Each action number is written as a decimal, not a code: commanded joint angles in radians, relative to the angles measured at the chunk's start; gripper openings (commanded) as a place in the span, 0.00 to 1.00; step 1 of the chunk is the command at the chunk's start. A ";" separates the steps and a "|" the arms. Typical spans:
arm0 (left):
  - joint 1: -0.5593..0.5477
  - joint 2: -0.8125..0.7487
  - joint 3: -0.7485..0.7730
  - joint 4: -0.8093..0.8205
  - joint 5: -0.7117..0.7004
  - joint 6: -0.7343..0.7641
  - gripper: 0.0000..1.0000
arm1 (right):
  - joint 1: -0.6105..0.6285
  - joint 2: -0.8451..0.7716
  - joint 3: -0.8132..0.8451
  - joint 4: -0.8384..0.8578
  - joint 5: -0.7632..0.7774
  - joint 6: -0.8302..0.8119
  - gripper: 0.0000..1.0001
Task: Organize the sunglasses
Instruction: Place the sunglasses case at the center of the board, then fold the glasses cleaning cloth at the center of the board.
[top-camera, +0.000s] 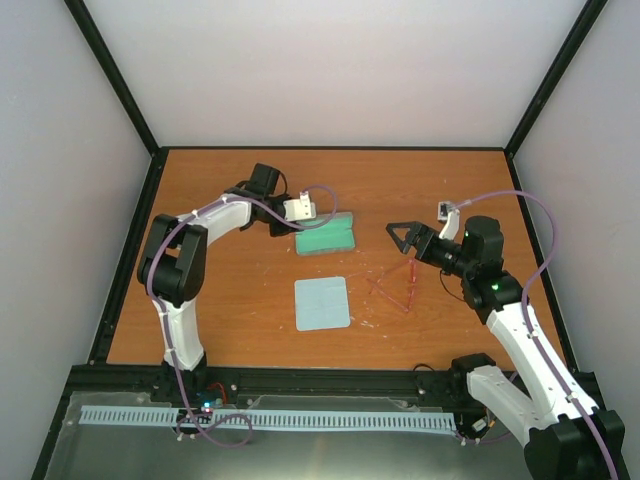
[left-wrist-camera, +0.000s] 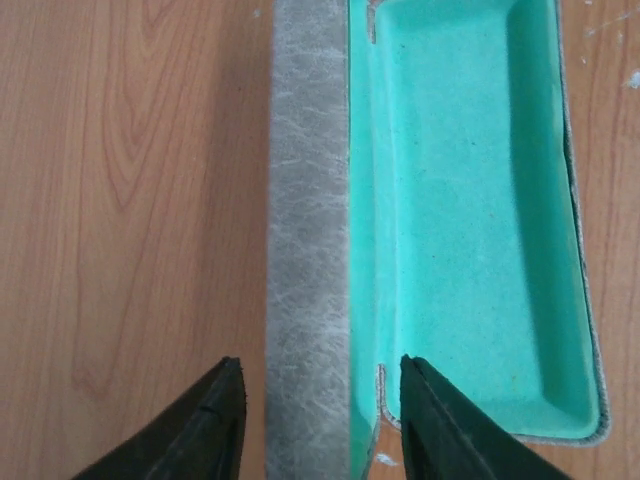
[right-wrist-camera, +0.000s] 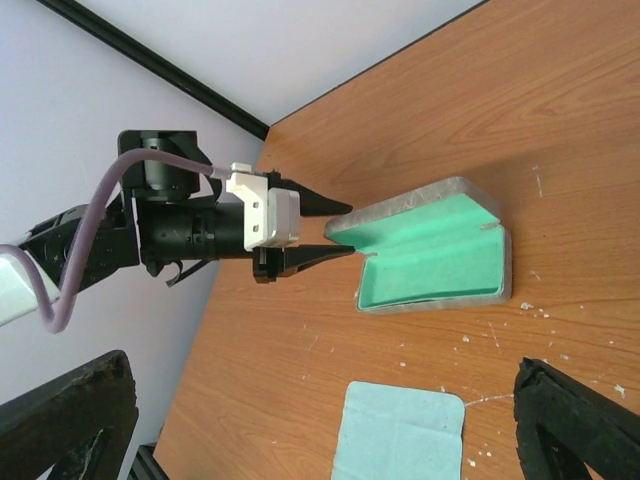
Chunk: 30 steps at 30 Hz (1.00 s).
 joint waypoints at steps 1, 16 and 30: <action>-0.002 -0.003 0.029 0.008 -0.010 0.034 0.52 | -0.002 0.000 -0.002 -0.024 0.013 -0.020 1.00; 0.006 -0.200 0.105 -0.037 -0.062 -0.239 0.74 | 0.000 0.216 0.243 -0.339 0.060 -0.285 0.94; -0.028 -0.388 -0.083 -0.502 0.263 -0.339 0.26 | 0.315 0.677 0.474 -0.642 0.102 -0.524 0.21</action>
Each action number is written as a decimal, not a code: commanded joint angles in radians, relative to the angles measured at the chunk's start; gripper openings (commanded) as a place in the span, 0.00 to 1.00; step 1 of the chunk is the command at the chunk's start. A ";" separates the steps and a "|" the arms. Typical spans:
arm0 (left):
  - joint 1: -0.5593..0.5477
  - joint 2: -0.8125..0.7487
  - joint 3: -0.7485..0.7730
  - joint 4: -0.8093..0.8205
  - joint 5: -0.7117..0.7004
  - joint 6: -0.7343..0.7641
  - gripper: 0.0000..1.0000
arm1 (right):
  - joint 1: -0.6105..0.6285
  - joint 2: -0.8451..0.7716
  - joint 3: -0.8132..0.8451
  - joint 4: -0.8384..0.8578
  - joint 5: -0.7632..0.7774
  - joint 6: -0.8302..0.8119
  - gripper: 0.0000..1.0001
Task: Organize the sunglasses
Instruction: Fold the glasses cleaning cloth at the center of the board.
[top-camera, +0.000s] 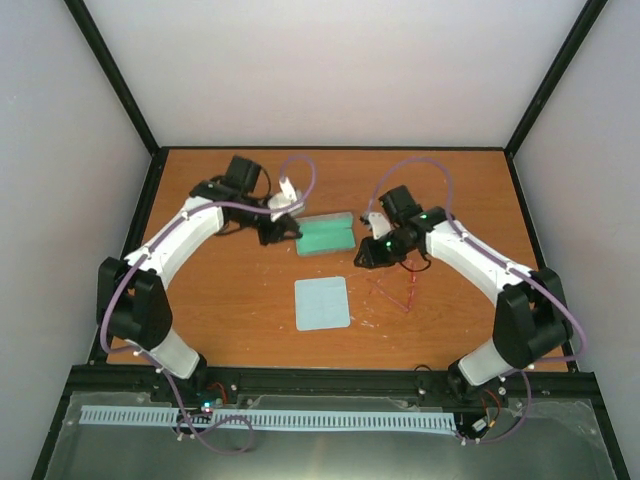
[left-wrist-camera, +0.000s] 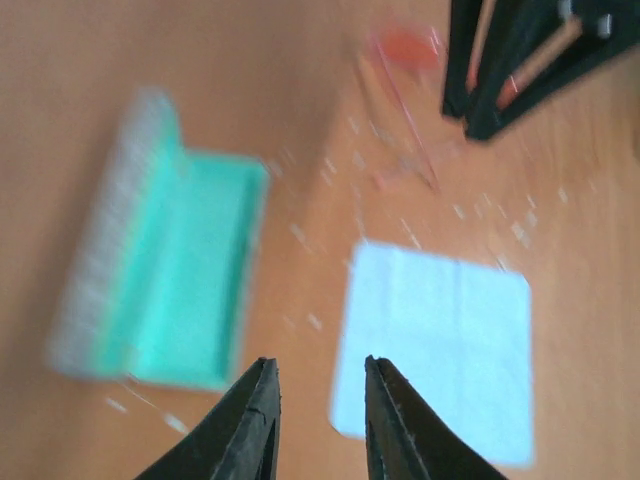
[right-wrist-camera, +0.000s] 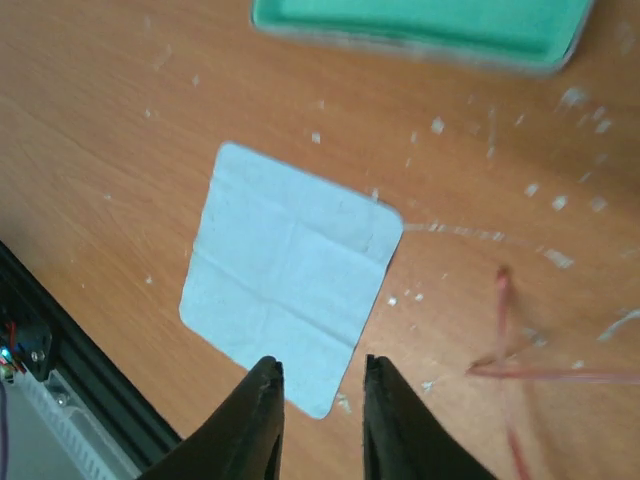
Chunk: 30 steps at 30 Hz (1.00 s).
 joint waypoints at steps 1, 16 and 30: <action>-0.033 -0.070 -0.170 -0.090 -0.029 0.003 0.26 | 0.071 0.034 0.008 -0.077 0.011 -0.052 0.21; -0.072 -0.034 -0.348 0.079 -0.259 -0.119 0.32 | 0.147 0.245 0.036 0.038 0.112 -0.004 0.29; -0.092 0.044 -0.386 0.131 -0.269 -0.136 0.33 | 0.147 0.356 0.098 0.064 0.140 -0.022 0.30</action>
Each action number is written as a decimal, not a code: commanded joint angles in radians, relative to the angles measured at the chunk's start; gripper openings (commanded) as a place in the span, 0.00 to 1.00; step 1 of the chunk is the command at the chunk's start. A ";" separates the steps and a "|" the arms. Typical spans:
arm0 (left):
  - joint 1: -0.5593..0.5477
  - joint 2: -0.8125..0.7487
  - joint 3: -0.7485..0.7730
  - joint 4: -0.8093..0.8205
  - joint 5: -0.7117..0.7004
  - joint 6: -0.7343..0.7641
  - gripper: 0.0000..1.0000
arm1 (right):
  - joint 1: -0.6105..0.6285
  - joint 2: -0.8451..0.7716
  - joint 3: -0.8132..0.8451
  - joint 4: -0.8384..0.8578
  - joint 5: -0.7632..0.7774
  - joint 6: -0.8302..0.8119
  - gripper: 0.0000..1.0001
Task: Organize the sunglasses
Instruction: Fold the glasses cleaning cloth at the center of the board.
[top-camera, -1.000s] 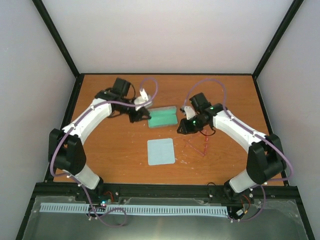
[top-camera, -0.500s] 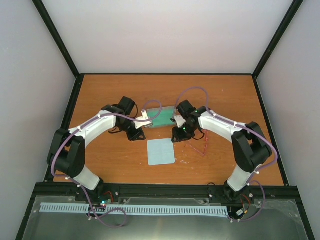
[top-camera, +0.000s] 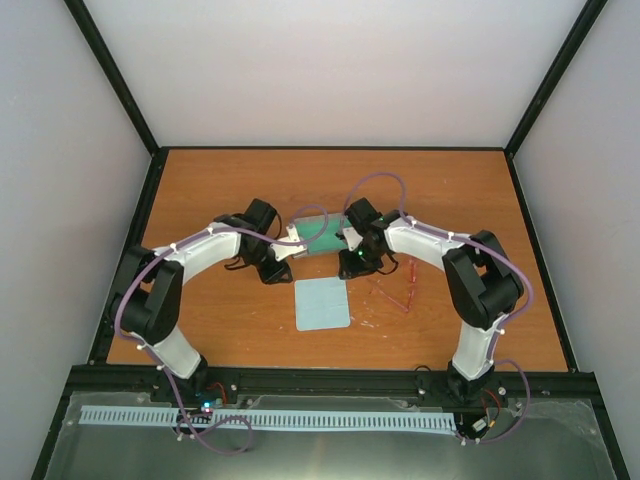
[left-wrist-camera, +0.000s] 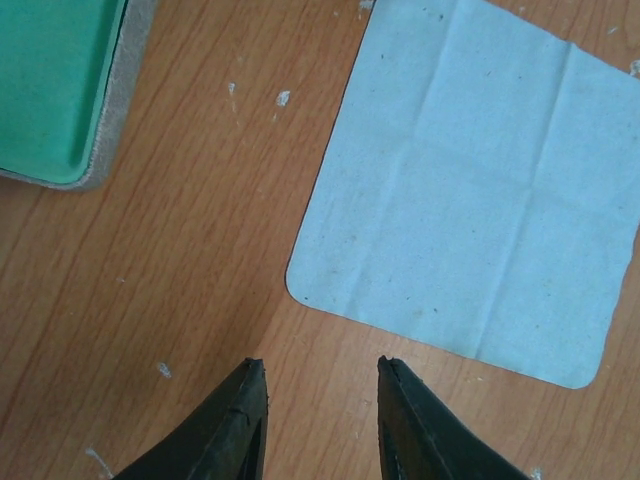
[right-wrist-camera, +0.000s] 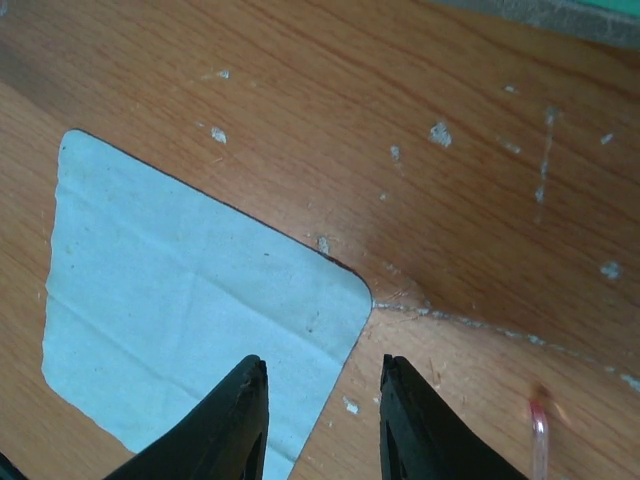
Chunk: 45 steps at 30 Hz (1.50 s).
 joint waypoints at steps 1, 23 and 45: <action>-0.011 0.019 -0.015 0.041 -0.014 -0.027 0.33 | 0.006 0.032 0.032 0.006 0.026 -0.008 0.30; -0.052 0.076 -0.032 0.081 -0.029 -0.046 0.32 | 0.006 0.095 0.062 -0.014 0.039 -0.012 0.28; -0.052 0.086 -0.016 0.109 -0.026 -0.061 0.31 | 0.027 0.123 0.022 0.015 0.032 0.001 0.26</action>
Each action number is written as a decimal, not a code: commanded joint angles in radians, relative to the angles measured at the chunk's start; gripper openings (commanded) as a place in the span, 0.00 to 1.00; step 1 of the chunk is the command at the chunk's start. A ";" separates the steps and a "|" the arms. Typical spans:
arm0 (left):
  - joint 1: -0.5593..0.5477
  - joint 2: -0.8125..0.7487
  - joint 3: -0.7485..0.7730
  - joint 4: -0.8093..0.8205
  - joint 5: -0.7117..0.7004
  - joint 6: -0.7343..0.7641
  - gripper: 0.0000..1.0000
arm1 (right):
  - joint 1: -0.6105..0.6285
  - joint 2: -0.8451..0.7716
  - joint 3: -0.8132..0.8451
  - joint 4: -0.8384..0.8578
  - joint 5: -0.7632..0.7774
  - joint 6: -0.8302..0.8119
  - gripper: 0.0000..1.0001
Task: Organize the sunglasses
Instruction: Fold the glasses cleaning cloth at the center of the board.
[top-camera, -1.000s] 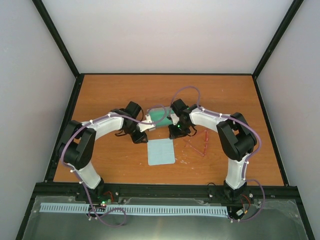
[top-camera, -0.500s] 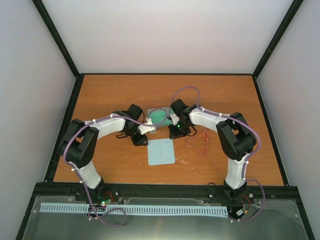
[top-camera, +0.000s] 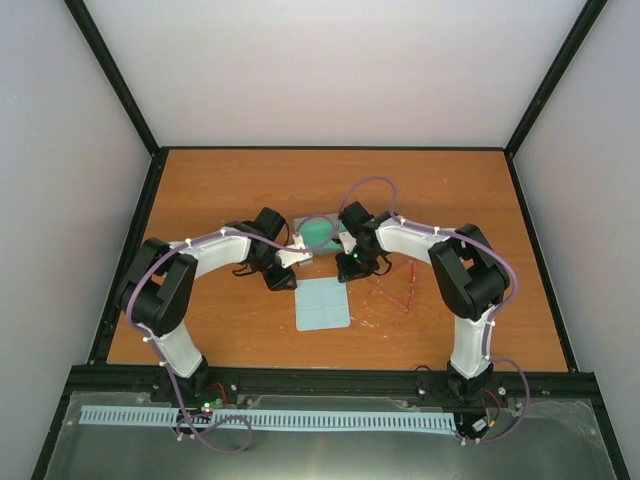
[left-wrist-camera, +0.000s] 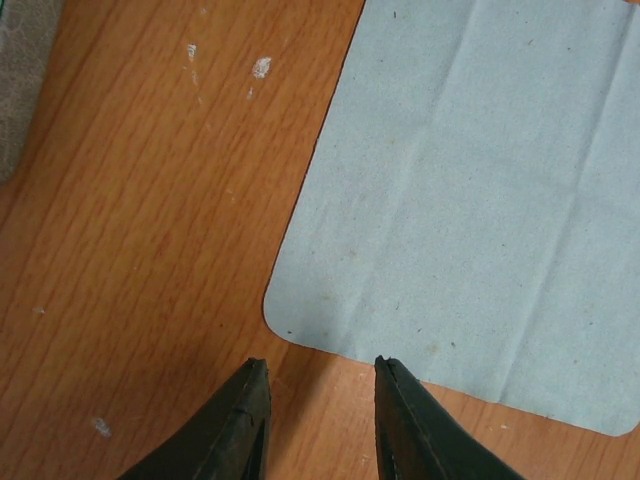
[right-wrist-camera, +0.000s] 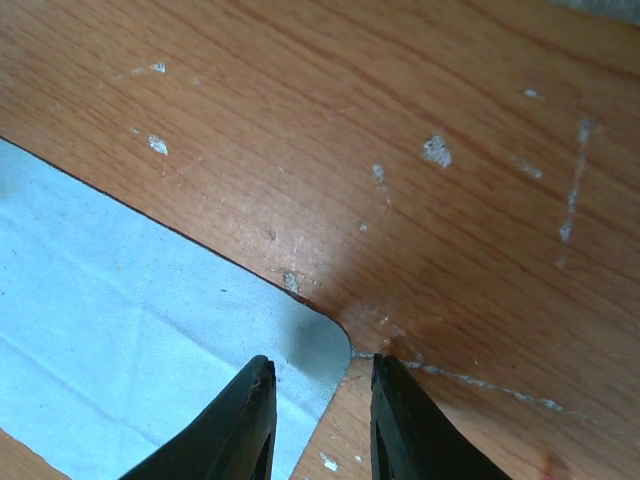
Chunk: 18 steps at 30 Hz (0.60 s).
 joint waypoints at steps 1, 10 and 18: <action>-0.009 0.006 0.028 0.014 -0.001 -0.008 0.31 | 0.014 0.028 -0.017 0.015 0.006 0.007 0.26; -0.009 0.035 0.039 0.028 -0.001 -0.019 0.31 | 0.017 0.041 -0.016 0.009 0.008 -0.001 0.06; -0.010 0.041 0.031 0.049 -0.012 -0.025 0.30 | 0.019 0.030 -0.030 0.014 0.017 0.006 0.03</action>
